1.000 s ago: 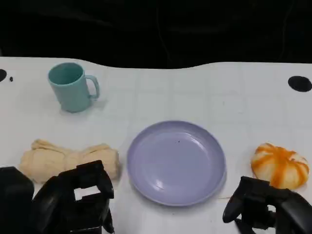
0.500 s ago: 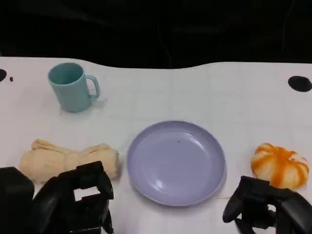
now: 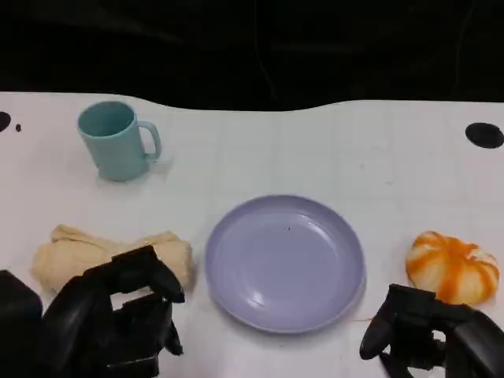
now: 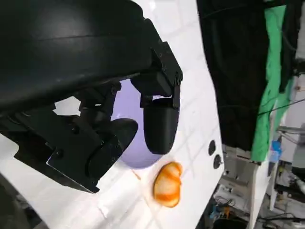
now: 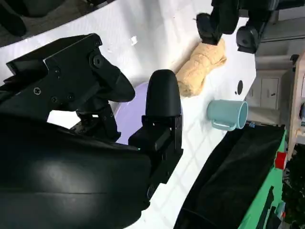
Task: Grasp the towel on the left side of the plate with the left hand and place it into the plate.
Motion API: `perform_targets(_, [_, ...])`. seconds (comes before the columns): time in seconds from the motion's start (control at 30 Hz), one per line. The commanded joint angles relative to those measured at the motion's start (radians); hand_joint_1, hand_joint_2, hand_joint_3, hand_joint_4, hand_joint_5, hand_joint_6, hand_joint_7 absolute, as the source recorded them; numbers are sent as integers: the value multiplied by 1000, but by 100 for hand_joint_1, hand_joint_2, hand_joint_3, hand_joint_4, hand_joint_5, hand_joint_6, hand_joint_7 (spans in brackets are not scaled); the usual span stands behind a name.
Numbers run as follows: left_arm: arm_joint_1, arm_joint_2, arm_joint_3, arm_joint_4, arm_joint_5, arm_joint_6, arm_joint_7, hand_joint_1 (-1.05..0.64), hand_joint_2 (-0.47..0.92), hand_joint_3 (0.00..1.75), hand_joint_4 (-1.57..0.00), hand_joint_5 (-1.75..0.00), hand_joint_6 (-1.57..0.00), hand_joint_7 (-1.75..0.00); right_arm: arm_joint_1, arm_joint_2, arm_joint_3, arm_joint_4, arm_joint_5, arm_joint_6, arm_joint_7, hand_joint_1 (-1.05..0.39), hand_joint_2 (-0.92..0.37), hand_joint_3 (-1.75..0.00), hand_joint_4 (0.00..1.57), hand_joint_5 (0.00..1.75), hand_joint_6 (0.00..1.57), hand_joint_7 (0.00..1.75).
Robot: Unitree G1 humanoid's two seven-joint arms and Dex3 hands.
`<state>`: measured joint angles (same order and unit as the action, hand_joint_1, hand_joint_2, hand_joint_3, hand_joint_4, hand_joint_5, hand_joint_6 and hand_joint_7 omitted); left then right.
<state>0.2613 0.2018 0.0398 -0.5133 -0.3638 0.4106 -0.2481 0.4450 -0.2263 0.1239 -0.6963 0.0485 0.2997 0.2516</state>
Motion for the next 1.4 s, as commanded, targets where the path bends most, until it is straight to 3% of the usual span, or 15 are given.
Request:
perform_targets(0.03, [6,2,8,43,34,-143,-44,-21,52,95,-51,-151,-51,-112,-2,-7,1,-7,-3,-13,0,-1,-59,-111,73,175,61,148])
perform_targets(0.17, [8,10,15,77,82,-260,-56,-19,66,61,-36,-117,-46,-73,-2,-7,1,-8,-1,-13,2,0,-58,-112,73,175,61,148])
perform_targets(0.27, [10,16,17,100,135,-341,-50,-31,81,20,-28,-87,-46,-32,-1,-7,1,-9,-1,-12,1,0,-58,-112,73,175,61,148])
perform_targets(0.4, [13,8,16,126,234,-424,-11,-40,82,4,-16,-77,-38,-13,0,-7,0,-8,2,-15,2,0,-58,-113,72,175,61,148])
perform_targets(0.6, [13,9,7,162,414,-531,70,-45,79,0,-4,-65,-27,-4,-3,-7,1,-4,0,-15,2,-1,-58,-112,72,175,60,148])
perform_targets(0.73, [5,22,0,203,557,-627,136,-44,78,0,0,-67,-25,-2,-4,-6,3,2,-5,-25,0,-1,-58,-112,72,175,60,148])
perform_targets(0.87, [2,58,-4,227,713,-685,189,-41,78,0,0,-58,-25,-2,1,-3,11,-7,-8,-15,-4,-2,-58,-112,73,175,61,148])
perform_targets(1.07, [-18,125,-16,224,951,-646,225,-46,80,1,0,-60,-21,0,1,3,33,-16,-18,-12,-18,-1,-59,-113,73,175,61,148])
perform_targets(1.4, [-108,134,-89,248,1156,-501,214,-47,81,0,-3,-66,-25,-2,-6,-5,15,-21,2,6,-6,-2,-58,-113,72,175,61,149])
